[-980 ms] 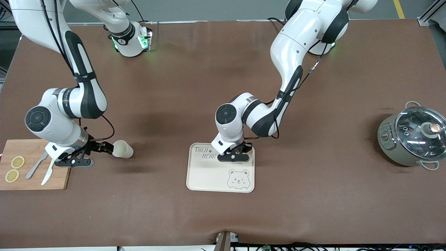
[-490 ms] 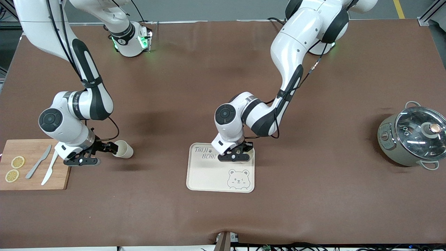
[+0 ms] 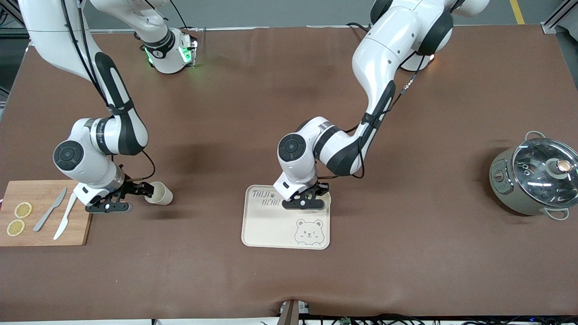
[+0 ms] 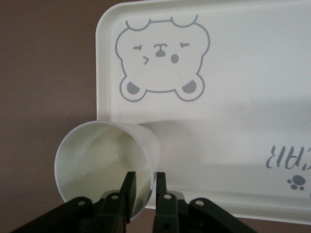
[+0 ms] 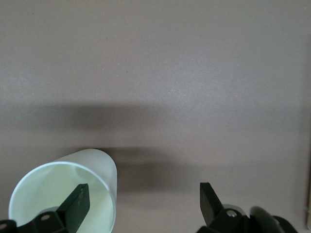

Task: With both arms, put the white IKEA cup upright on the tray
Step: 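Grasp the second white cup's rim with the right gripper, then release the cup upright on the tray and raise the left gripper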

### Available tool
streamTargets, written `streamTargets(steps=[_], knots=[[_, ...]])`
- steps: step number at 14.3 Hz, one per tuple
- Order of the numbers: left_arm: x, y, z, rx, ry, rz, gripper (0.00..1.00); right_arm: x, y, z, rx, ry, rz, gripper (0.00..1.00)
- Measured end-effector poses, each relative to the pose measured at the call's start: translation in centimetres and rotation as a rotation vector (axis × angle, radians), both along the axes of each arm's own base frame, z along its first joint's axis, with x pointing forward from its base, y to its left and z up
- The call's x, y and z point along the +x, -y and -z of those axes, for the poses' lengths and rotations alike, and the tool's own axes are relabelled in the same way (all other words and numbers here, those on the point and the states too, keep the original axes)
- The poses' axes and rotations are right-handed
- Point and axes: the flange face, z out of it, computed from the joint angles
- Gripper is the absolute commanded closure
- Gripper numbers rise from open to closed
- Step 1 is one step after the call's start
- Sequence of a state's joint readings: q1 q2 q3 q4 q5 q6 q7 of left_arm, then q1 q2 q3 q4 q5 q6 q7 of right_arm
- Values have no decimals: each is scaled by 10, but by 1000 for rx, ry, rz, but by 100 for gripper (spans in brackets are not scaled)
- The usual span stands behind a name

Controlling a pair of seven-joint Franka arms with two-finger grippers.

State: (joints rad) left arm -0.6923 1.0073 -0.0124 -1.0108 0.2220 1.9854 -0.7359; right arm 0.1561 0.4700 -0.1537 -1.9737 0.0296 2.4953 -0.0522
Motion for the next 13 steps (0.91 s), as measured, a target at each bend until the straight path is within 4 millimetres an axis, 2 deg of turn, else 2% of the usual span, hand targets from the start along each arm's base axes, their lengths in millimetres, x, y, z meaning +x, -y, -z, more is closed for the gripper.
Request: streamTargets(steps=[3,5,8,11,13], knots=[[0,0,-7,2,-1,-2,76,-2,-7,16,-2,-3,-13,0],[0,0,-9,2,-1,-2,73,-2,-11,19,-3,-5,-20,0],[-1,0,-10,8,-6,-4,64,-1,-12,19,-3,-3,-22,45],[-1,-1,-16,14,-12,-7,61,-1,-12,18,-3,-1,-22,60],[-1,-1,-23,19,-15,-10,61,0,-13,17,9,1,-7,63]])
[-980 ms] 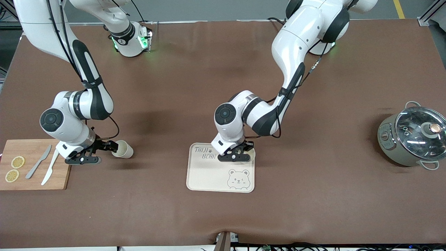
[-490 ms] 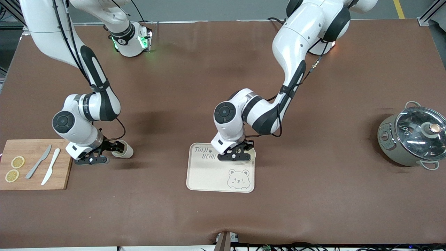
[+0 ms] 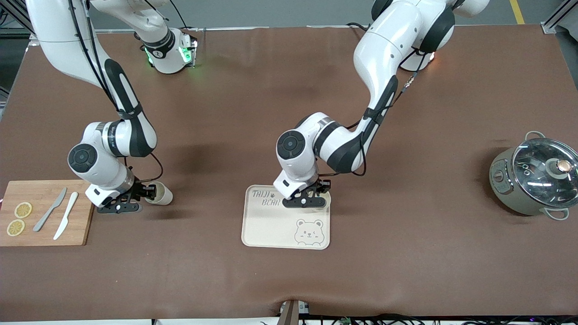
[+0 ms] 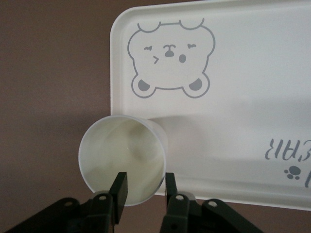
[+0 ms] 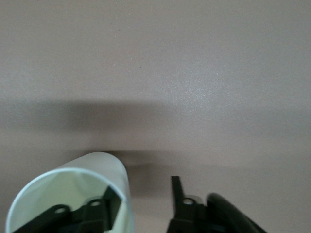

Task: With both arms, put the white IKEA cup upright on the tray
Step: 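Release the cup upright on the tray and raise the left gripper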

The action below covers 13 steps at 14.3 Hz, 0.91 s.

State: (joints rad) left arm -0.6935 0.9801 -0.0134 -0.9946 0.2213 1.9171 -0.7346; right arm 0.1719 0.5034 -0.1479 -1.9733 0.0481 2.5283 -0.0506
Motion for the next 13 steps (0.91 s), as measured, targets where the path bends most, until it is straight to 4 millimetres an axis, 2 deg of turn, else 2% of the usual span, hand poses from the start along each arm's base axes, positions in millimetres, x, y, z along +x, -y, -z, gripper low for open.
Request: streamTargets(steps=[4,9,11,13], knots=[[-1,-1,-15,6,-11,-9,62,0,-1,-1,77,-12,90,77],[-5,-3,-36,22,-36,-8,61,1,-2,-2,86,-17,98,94],[-7,-8,-53,39,-58,16,58,1,-2,-2,86,-17,98,100],[-6,-14,-80,29,-65,29,53,1,-3,-2,87,-18,97,100]])
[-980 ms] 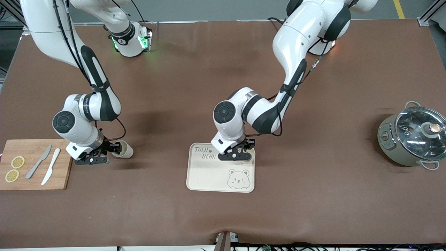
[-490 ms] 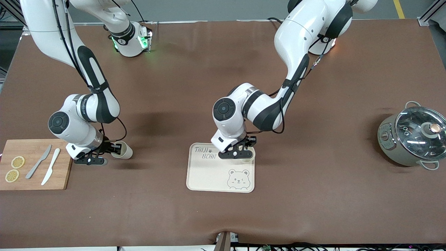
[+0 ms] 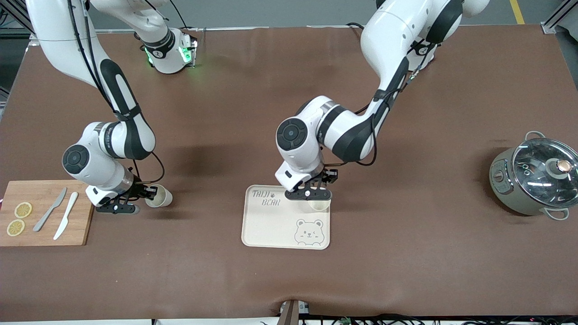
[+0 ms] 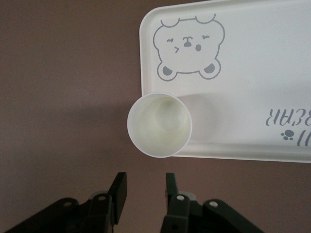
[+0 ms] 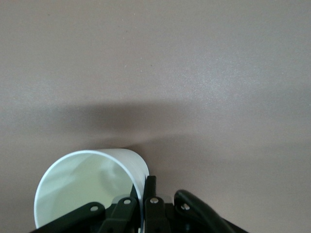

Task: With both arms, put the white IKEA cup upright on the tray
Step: 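Release the cup upright on the tray and raise the left gripper, then carry the second cup with the right gripper onto the tray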

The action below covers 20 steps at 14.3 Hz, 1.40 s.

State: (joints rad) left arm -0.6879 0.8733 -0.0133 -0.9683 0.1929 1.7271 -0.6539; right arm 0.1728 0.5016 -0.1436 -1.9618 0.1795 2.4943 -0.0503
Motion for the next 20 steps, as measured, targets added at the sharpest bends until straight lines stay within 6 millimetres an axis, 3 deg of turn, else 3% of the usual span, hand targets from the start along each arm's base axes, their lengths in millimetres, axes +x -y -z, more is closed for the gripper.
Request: streamTargets(steps=[3,7,9,11,15,17,20], knots=[[13,-22,-51,-32,32,9,53,0,0,0,0,0,0,100],[37,-90,-125,-51,22,60,43,1,-1,-3,1,3,-1,100],[45,-119,-148,-56,23,70,42,2,-3,-17,12,-25,-5,100],[53,-142,-161,-60,27,82,42,4,-7,-54,36,-90,-16,100],[77,-205,-177,-70,24,110,41,3,-16,-150,78,-163,13,100],[88,-242,-187,-90,24,111,40,1,-29,-176,84,-172,63,100],[104,-302,-194,-97,23,102,34,1,-72,-188,81,-166,120,100]])
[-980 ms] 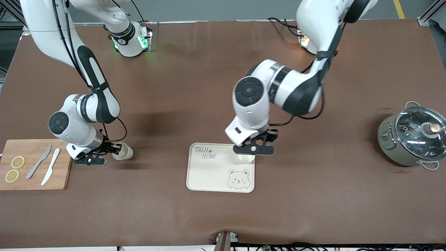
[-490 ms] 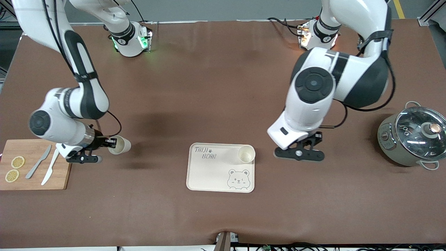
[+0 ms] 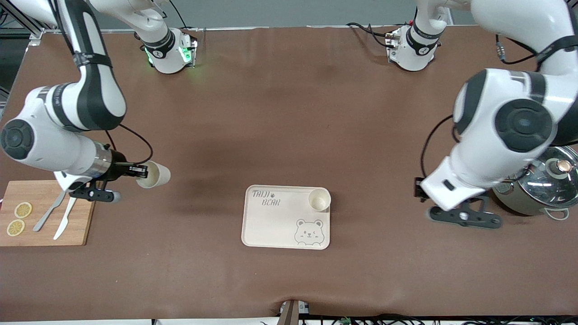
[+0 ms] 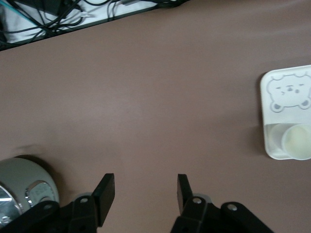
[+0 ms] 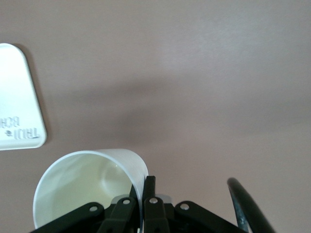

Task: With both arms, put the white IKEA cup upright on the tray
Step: 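Carry the second cup with the right gripper onto the tray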

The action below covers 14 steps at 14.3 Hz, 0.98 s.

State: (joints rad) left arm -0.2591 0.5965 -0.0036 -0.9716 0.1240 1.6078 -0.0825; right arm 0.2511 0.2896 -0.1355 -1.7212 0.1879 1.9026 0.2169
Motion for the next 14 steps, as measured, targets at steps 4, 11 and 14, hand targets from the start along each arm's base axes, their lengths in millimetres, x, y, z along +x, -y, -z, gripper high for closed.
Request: streamTargets(steps=[4,11,14], knots=[[14,-74,1,-63,-17,-89,11,-4,-65,-17,19,12,103,100],[19,-117,1,-73,-17,-135,0,-2,-166,-19,61,69,231,100],[20,-130,0,-71,-15,-125,0,9,-188,2,48,65,278,100]])
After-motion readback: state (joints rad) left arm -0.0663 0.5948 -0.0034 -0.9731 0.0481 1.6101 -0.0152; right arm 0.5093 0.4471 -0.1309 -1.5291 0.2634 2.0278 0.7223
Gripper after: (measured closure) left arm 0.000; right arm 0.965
